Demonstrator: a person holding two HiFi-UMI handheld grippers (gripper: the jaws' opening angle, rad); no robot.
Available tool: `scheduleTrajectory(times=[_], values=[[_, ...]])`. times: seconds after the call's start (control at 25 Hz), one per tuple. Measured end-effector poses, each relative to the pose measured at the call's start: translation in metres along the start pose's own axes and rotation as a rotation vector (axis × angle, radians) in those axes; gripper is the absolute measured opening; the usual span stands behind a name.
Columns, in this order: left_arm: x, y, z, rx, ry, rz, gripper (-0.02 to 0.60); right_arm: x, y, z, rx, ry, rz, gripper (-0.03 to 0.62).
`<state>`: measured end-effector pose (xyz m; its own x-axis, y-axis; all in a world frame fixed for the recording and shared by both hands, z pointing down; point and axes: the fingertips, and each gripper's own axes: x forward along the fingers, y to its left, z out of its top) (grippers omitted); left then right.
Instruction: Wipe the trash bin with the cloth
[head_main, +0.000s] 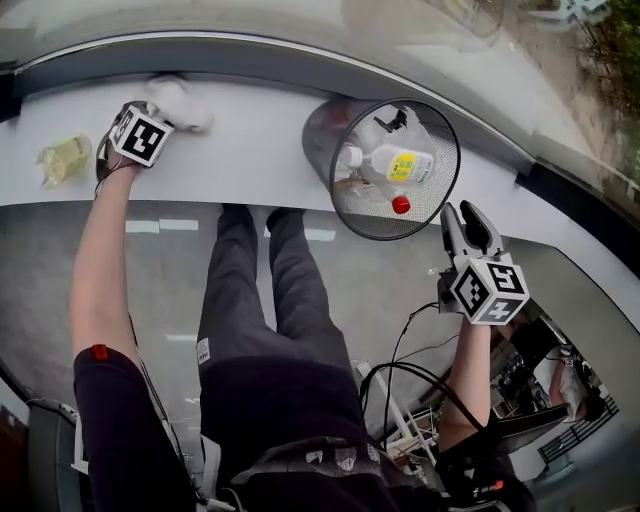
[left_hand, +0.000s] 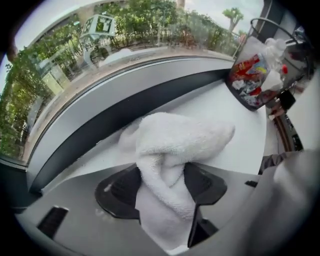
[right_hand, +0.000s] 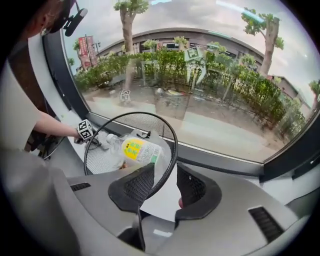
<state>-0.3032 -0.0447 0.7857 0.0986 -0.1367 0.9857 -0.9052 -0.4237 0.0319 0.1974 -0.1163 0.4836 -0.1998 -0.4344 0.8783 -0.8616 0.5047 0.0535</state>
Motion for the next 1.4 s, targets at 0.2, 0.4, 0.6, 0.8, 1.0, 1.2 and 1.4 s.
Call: scheduleTrajectory(times=[0.2, 0.4, 0.6, 0.8, 1.0, 1.2, 1.4], values=[[-0.005, 0.000, -0.003, -0.035, -0.012, -0.018, 0.120, 0.028, -0.007, -0.015, 0.005, 0.069, 0.004, 0.121], [-0.032, -0.036, 0.008, -0.178, -0.170, -0.148, 0.107, 0.041, 0.000, -0.022, 0.063, 0.154, 0.065, 0.105], [-0.140, -0.092, 0.090, -0.202, -0.576, -0.286, 0.106, 0.040, -0.003, -0.017, 0.409, 0.137, 0.141, 0.047], [-0.211, -0.134, 0.167, -0.034, -0.795, -0.337, 0.107, 0.041, -0.005, -0.016, 0.503, 0.138, 0.175, 0.038], [-0.214, -0.158, 0.203, 0.072, -0.830, -0.348, 0.106, 0.038, -0.002, -0.020, 0.645, 0.152, 0.224, 0.035], [-0.210, -0.174, 0.203, 0.053, -0.823, -0.389, 0.107, 0.025, 0.024, -0.058, 0.914, 0.207, 0.422, 0.037], [-0.210, -0.180, 0.182, 0.076, -0.798, -0.458, 0.107, 0.015, 0.045, -0.066, 1.058, 0.159, 0.479, 0.037]])
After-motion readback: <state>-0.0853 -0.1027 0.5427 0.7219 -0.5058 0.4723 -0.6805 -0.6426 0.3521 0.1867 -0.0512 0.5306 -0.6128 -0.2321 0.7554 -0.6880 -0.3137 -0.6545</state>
